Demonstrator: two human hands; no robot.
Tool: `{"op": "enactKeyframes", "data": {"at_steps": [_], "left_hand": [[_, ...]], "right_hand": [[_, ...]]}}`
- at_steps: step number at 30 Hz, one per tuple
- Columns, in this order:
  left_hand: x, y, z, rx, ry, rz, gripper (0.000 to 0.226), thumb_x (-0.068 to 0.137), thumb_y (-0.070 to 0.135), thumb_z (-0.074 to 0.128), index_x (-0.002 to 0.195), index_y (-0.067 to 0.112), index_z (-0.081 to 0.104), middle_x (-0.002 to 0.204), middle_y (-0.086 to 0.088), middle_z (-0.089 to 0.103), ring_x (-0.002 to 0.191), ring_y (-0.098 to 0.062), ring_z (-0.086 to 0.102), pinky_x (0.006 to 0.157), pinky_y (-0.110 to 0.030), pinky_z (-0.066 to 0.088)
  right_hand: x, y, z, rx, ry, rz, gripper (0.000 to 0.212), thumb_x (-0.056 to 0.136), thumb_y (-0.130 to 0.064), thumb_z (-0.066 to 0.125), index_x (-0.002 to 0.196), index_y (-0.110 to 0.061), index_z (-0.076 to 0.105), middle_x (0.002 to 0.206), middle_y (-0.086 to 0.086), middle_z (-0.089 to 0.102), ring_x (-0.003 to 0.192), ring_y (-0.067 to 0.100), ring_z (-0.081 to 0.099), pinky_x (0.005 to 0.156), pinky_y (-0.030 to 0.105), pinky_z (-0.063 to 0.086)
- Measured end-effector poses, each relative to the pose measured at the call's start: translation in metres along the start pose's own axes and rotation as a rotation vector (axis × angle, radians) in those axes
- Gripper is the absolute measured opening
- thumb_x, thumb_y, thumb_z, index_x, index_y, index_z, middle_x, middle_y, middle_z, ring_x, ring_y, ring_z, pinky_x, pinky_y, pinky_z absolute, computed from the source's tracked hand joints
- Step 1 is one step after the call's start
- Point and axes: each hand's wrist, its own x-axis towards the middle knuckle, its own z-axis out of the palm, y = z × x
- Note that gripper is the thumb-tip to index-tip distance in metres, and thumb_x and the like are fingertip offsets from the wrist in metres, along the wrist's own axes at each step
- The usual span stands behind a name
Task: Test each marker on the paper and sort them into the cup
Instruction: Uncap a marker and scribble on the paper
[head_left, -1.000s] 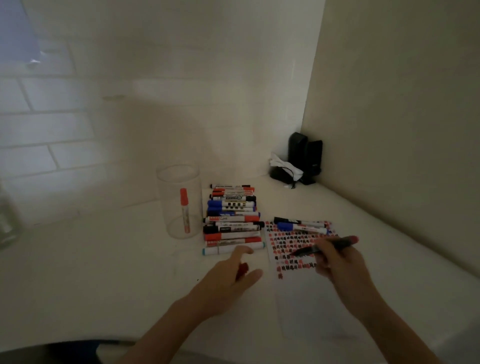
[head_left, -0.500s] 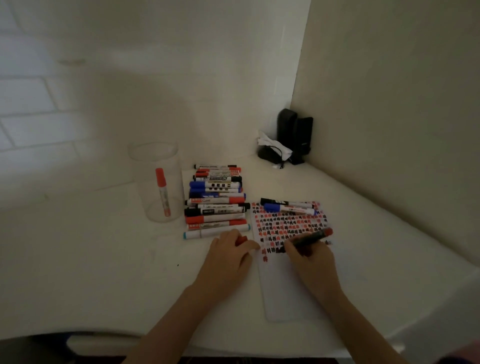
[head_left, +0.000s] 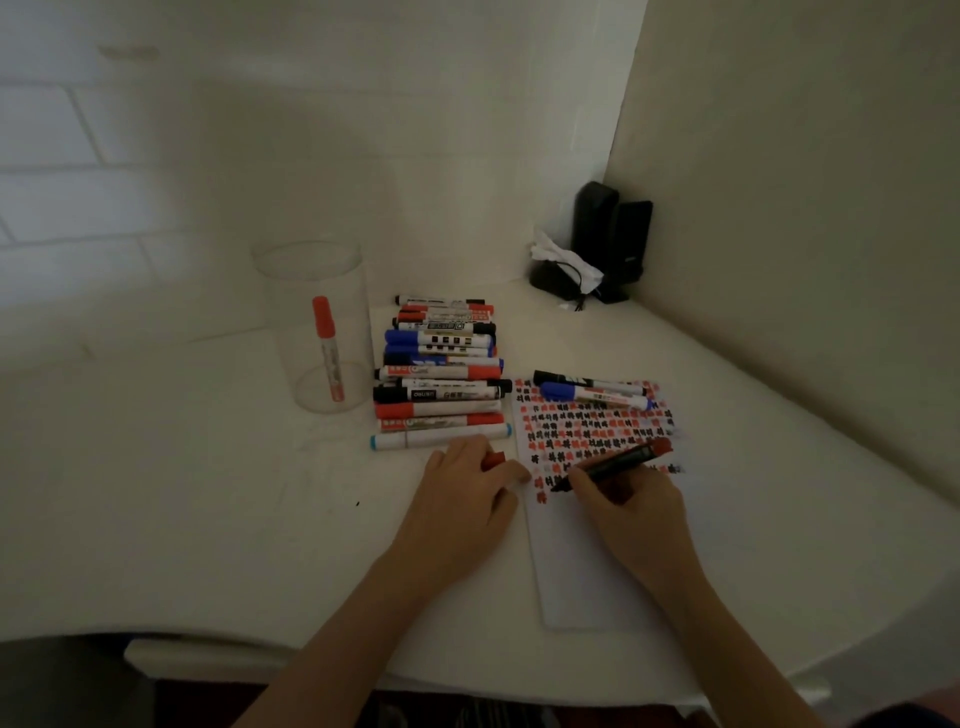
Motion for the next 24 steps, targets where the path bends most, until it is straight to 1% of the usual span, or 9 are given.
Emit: {"op": "enactKeyframes", "data": {"at_steps": [3, 6, 9, 11, 14, 16, 18, 20, 24], "left_hand": [[-0.0001, 0.0019, -0.0018, -0.009, -0.008, -0.007, 0.042, 0.087, 0.038, 0.030, 0.112, 0.031, 0.063, 0.090, 0.008, 0.038, 0.088, -0.011, 0.043, 0.078, -0.027, 0.036], [0.0003, 0.0021, -0.0023, -0.010, 0.013, -0.007, 0.039, 0.087, 0.036, 0.033, 0.109, 0.030, 0.064, 0.089, 0.009, 0.037, 0.086, -0.011, 0.043, 0.076, -0.026, 0.034], [-0.0006, 0.0015, -0.0014, -0.018, 0.011, -0.014, 0.038, 0.087, 0.035, 0.034, 0.109, 0.031, 0.064, 0.089, 0.009, 0.038, 0.086, -0.010, 0.042, 0.076, -0.027, 0.036], [-0.0006, 0.0012, -0.0013, -0.016, 0.003, -0.020, 0.037, 0.087, 0.035, 0.034, 0.109, 0.032, 0.064, 0.089, 0.008, 0.038, 0.085, -0.010, 0.042, 0.076, -0.028, 0.037], [0.0002, 0.0011, -0.0014, -0.017, 0.003, -0.023, 0.036, 0.087, 0.034, 0.035, 0.109, 0.032, 0.064, 0.089, 0.009, 0.038, 0.085, -0.010, 0.042, 0.076, -0.028, 0.038], [0.0001, 0.0012, -0.0014, -0.013, 0.006, -0.021, 0.036, 0.087, 0.034, 0.035, 0.108, 0.032, 0.064, 0.089, 0.008, 0.039, 0.085, -0.010, 0.042, 0.075, -0.027, 0.036], [-0.0005, 0.0013, -0.0010, -0.018, 0.012, -0.021, 0.036, 0.087, 0.033, 0.035, 0.107, 0.031, 0.065, 0.089, 0.007, 0.042, 0.085, -0.010, 0.043, 0.074, -0.027, 0.035], [-0.0008, 0.0015, -0.0010, -0.022, 0.009, -0.025, 0.036, 0.087, 0.033, 0.035, 0.107, 0.032, 0.065, 0.089, 0.005, 0.045, 0.085, -0.012, 0.045, 0.074, -0.029, 0.038], [-0.0003, 0.0010, -0.0020, -0.029, 0.002, -0.034, 0.037, 0.087, 0.034, 0.033, 0.108, 0.032, 0.064, 0.091, 0.005, 0.045, 0.085, -0.013, 0.045, 0.075, -0.029, 0.039]], "right_hand": [[-0.0003, -0.0015, 0.0005, -0.029, -0.010, 0.005, 0.022, 0.082, -0.037, 0.070, 0.066, -0.030, 0.057, 0.062, -0.017, 0.059, 0.058, -0.004, 0.055, 0.051, 0.002, 0.039], [-0.0009, -0.0022, 0.0020, -0.032, -0.015, -0.008, 0.020, 0.082, -0.036, 0.070, 0.068, -0.031, 0.057, 0.063, -0.018, 0.059, 0.059, -0.006, 0.055, 0.051, 0.002, 0.039], [-0.0005, 0.0003, 0.0034, -0.032, 0.012, -0.002, 0.019, 0.082, -0.036, 0.071, 0.070, -0.028, 0.058, 0.065, -0.016, 0.061, 0.061, -0.005, 0.057, 0.050, 0.006, 0.037], [0.0001, 0.0012, 0.0030, -0.025, 0.017, 0.011, 0.018, 0.082, -0.036, 0.071, 0.071, -0.026, 0.060, 0.066, -0.015, 0.061, 0.062, -0.004, 0.057, 0.051, 0.005, 0.036], [0.0000, -0.0001, 0.0023, -0.024, -0.008, -0.013, 0.022, 0.082, -0.035, 0.071, 0.066, -0.029, 0.057, 0.063, -0.015, 0.060, 0.059, -0.004, 0.056, 0.050, 0.003, 0.039], [-0.0006, -0.0010, 0.0030, -0.020, -0.010, -0.022, 0.022, 0.082, -0.033, 0.072, 0.066, -0.030, 0.056, 0.063, -0.016, 0.059, 0.060, -0.004, 0.056, 0.052, 0.000, 0.039], [-0.0006, 0.0005, 0.0035, -0.011, 0.008, -0.018, 0.018, 0.082, -0.031, 0.072, 0.071, -0.026, 0.059, 0.065, -0.016, 0.060, 0.062, -0.004, 0.057, 0.051, 0.002, 0.040], [-0.0003, 0.0017, 0.0030, -0.008, 0.020, -0.004, 0.016, 0.082, -0.032, 0.071, 0.075, -0.023, 0.061, 0.067, -0.016, 0.060, 0.063, -0.004, 0.057, 0.051, 0.003, 0.038], [-0.0002, -0.0011, 0.0030, 0.002, -0.004, -0.004, 0.020, 0.082, -0.034, 0.070, 0.069, -0.029, 0.057, 0.066, -0.016, 0.060, 0.062, -0.005, 0.057, 0.051, 0.005, 0.040]]}}
